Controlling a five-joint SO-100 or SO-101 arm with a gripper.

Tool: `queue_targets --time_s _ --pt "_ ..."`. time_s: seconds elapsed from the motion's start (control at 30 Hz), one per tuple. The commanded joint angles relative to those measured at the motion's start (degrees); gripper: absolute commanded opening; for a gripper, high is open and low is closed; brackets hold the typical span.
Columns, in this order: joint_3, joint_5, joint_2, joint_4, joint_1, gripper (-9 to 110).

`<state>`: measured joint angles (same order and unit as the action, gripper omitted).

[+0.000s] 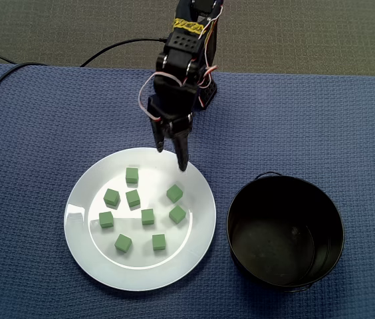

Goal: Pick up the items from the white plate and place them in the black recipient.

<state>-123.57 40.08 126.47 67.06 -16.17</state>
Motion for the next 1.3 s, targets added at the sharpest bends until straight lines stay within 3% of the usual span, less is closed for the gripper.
queue_targets --time_s 0.0,0.47,1.27 --pt "7.91 -3.34 -10.46 0.97 -0.09 39" --pt "10.9 4.39 -34.37 -7.29 2.11 37" --pt "8.09 3.87 -37.62 -18.81 6.77 17"
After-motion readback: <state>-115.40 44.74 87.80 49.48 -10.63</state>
